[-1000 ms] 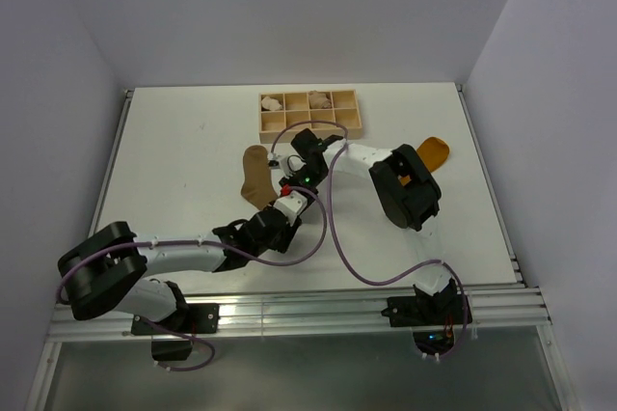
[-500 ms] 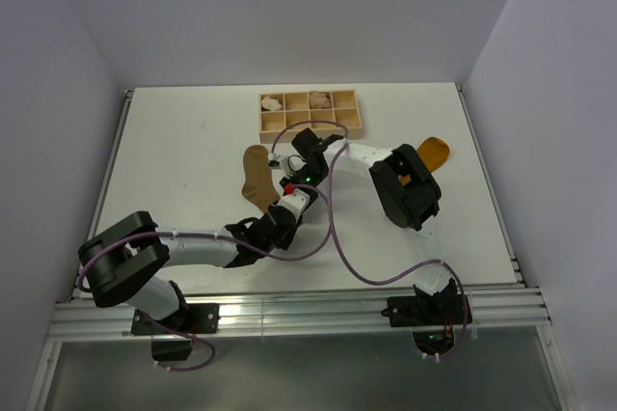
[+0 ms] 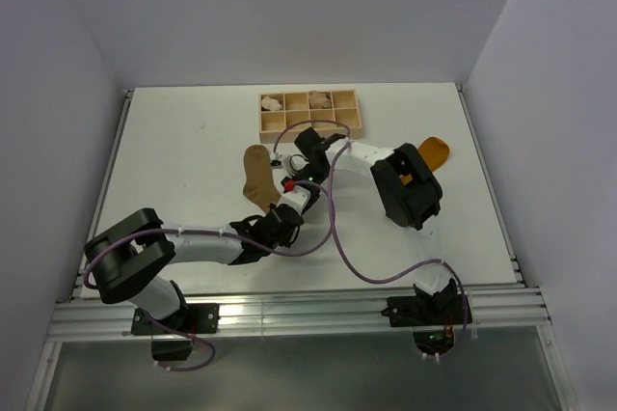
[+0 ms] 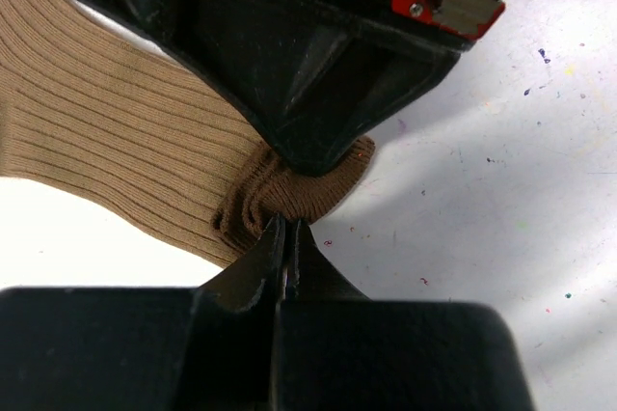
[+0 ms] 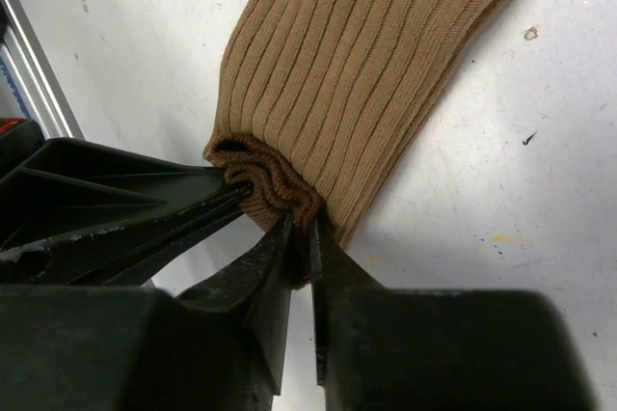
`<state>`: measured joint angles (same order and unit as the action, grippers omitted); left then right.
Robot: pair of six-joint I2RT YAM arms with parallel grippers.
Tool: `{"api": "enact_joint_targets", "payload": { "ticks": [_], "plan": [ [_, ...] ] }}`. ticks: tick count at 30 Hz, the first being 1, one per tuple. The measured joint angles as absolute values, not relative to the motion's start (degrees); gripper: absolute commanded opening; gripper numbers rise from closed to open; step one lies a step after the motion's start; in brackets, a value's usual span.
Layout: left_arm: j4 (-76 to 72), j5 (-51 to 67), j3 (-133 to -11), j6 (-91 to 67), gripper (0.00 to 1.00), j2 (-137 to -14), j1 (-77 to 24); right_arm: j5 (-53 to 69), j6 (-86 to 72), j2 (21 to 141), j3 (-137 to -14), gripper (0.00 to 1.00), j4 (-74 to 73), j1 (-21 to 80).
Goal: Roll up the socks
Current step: Roll the sock at the center of the board.
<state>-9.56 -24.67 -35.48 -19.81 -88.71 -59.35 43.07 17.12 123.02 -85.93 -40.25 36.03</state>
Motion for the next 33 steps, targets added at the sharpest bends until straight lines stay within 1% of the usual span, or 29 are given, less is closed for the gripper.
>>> {"api": "enact_joint_targets", "payload": {
  "ticks": [4,10,12,14,20,29,30,32,33],
  "plan": [
    [-9.63,-24.34,-35.48,-19.81,0.0,-88.68,-59.35,43.79,16.4,121.75,-84.05,0.29,-38.52,35.42],
    [-9.82,-23.55,-35.48,-19.97,0.0,-88.6,-59.13,44.1,13.67,115.85,-76.38,0.46,-32.69,32.99],
    [-9.67,-22.7,-35.48,-20.32,0.0,-88.33,-58.67,43.83,12.36,113.43,-74.13,0.49,-30.41,32.42],
    [-9.58,-21.39,-35.42,-20.67,0.0,-88.01,-57.98,43.55,10.98,111.44,-72.47,0.51,-27.57,31.88],
    [-9.34,-15.31,-35.22,-21.3,0.0,-87.07,-54.85,40.56,5.39,104.33,-64.66,0.52,-16.19,30.96],
    [-8.82,-3.64,-35.2,-24.71,0.0,-86.3,-48.36,35.42,-4.84,90.65,-44.31,0.52,9.34,30.48],
    [-8.82,-1.91,-35.2,-25.28,0.0,-86.3,-47.37,35.18,-5.56,89.91,-42.46,0.55,11.97,30.48],
    [-8.93,0.89,-35.07,-26.46,0.0,-86.3,-45.63,34.87,-6.87,89.01,-39.2,0.56,16.95,30.48],
    [-8.95,2.17,-35.05,-26.89,0.0,-86.3,-44.84,34.79,-7.27,88.88,-38.02,0.6,18.87,30.48]
  ]
}}
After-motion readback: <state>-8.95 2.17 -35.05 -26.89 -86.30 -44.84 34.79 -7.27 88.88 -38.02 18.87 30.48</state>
